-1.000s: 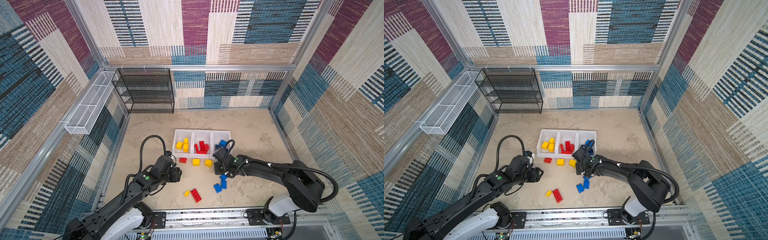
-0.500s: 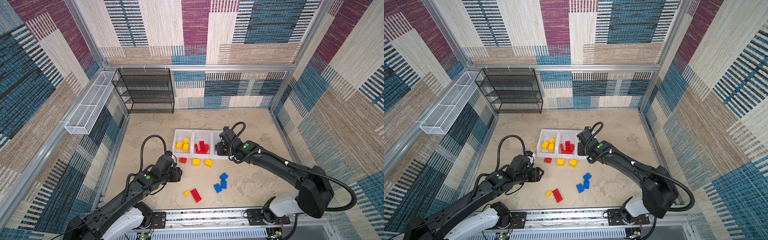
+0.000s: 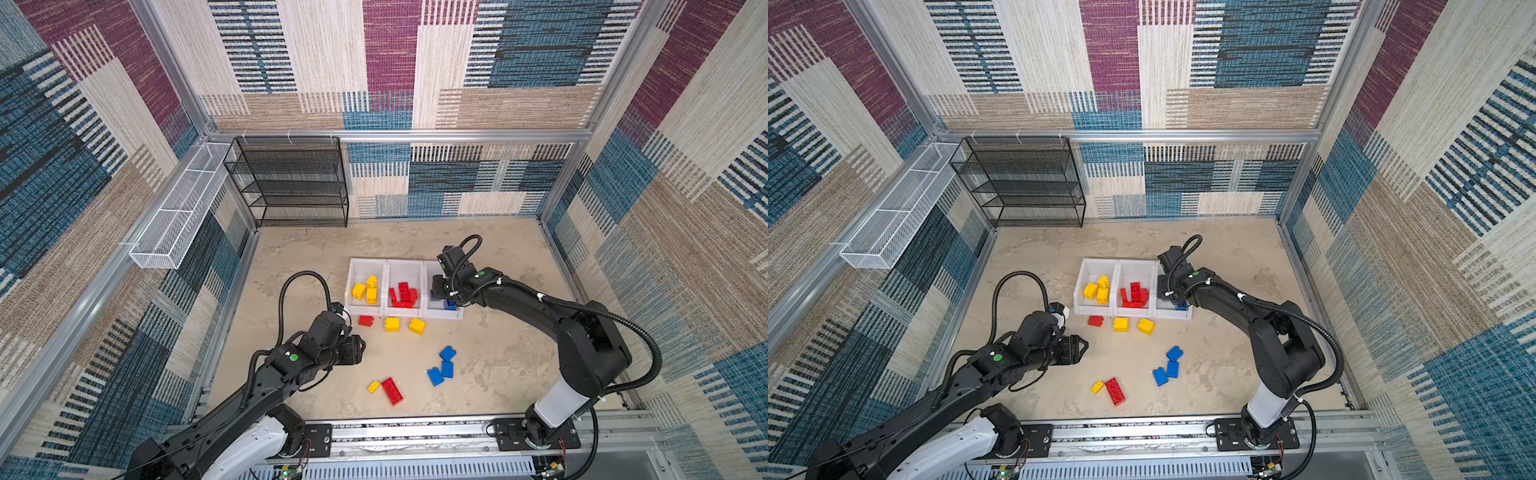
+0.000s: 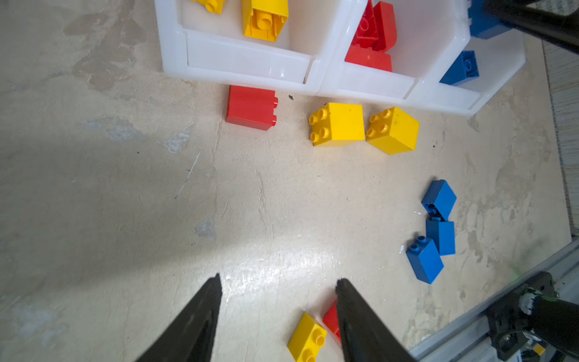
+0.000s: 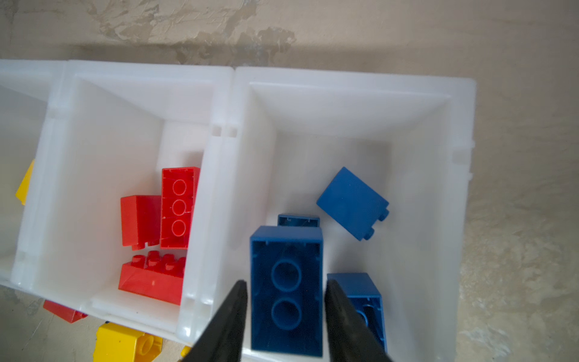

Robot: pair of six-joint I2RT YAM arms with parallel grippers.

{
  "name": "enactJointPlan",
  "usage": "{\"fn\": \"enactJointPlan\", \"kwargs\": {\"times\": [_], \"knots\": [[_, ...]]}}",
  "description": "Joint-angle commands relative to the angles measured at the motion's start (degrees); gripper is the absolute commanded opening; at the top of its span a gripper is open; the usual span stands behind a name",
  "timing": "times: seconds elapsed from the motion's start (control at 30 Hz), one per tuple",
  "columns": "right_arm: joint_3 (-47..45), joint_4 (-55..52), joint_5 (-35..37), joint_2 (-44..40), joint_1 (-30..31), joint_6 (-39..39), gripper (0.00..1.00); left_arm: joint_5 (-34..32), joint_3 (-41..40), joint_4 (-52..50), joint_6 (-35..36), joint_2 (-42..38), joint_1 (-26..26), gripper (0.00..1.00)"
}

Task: Sort the legos into containers by color
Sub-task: Place the lego in the container, then pick up the lego from the middle-left of the table.

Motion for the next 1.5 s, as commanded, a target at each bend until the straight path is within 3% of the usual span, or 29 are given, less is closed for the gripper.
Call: {"fn": "enactJointPlan", "kwargs": {"times": [0.0, 0.2, 0.6, 1.0, 1.47], "knots": [[0.5, 1.4, -0.5, 0.3, 0.1, -0.5, 0.63, -0.2, -0.4, -0.1, -0.7, -0.4, 0.1, 0.62], [1.1, 0.7, -0.1, -1.0, 0.0, -0.5, 0.69, 0.4, -0.4, -0.2, -0.5, -0.3, 0.0, 0.62], [-2.3, -0.7, -0.1, -8.8, 0.0, -0.2, 0.72, 2.6, -1.5, -2.7, 0.8, -2.6, -1.9, 0.61], [-6.5, -0.5, -1.1, -13.9, 0.0, 1.1, 0.72, -1.2, -5.4, -5.3, -3.8, -3.9, -12.7, 0.58], [-9.0, -0.9, -0.9, -16.4, 0.0, 2.3, 0.72, -1.4, -7.0, -4.1, -2.4, 0.3, -21.1, 0.54]]}}
